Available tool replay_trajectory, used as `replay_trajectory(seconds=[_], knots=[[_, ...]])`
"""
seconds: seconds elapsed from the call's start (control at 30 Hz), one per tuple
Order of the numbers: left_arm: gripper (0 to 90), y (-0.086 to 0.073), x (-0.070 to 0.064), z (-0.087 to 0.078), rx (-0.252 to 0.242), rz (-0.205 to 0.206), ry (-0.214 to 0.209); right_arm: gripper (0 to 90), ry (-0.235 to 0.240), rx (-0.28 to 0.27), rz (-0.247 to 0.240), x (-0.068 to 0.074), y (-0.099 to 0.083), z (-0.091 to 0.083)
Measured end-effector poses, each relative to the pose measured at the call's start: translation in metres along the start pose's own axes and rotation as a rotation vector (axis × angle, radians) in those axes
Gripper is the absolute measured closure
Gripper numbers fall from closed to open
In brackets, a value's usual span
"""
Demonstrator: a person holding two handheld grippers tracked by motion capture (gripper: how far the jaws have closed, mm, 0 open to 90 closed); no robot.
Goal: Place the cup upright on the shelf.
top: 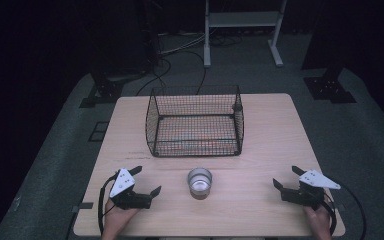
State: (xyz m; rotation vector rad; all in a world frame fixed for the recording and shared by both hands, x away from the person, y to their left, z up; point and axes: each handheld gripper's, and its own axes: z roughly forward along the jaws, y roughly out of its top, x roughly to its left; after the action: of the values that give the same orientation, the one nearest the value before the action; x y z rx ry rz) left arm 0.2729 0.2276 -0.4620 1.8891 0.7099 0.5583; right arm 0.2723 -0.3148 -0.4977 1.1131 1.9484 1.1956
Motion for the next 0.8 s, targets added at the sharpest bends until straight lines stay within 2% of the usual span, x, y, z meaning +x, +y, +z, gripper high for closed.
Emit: replay_trajectory(seconds=[0.03,0.2,0.3,0.53,0.7,0.8], knots=[[2.2,0.002,-0.001,0.002,-0.003,0.005,-0.026,13.5,0.000,0.000,0.001,0.000,0.000,0.000],[2.2,0.006,-0.004,0.004,-0.002,0.016,-0.062,13.5,0.000,0.000,0.003,0.000,0.000,0.000],[2.3,0.011,-0.008,0.008,0.017,0.032,-0.101,13.5,0.000,0.001,0.003,0.000,0.000,0.000],[2.2,0.018,-0.015,0.013,0.023,0.061,-0.138,13.5,-0.002,0.004,0.001,0.000,0.000,0.000],[2.2,0.023,-0.023,0.024,0.057,0.086,-0.182,13.5,-0.002,0.005,0.000,0.000,0.000,0.001],[2.2,0.025,-0.025,0.027,0.068,0.099,-0.188,13.5,-0.002,0.006,-0.001,0.000,0.000,0.001]])
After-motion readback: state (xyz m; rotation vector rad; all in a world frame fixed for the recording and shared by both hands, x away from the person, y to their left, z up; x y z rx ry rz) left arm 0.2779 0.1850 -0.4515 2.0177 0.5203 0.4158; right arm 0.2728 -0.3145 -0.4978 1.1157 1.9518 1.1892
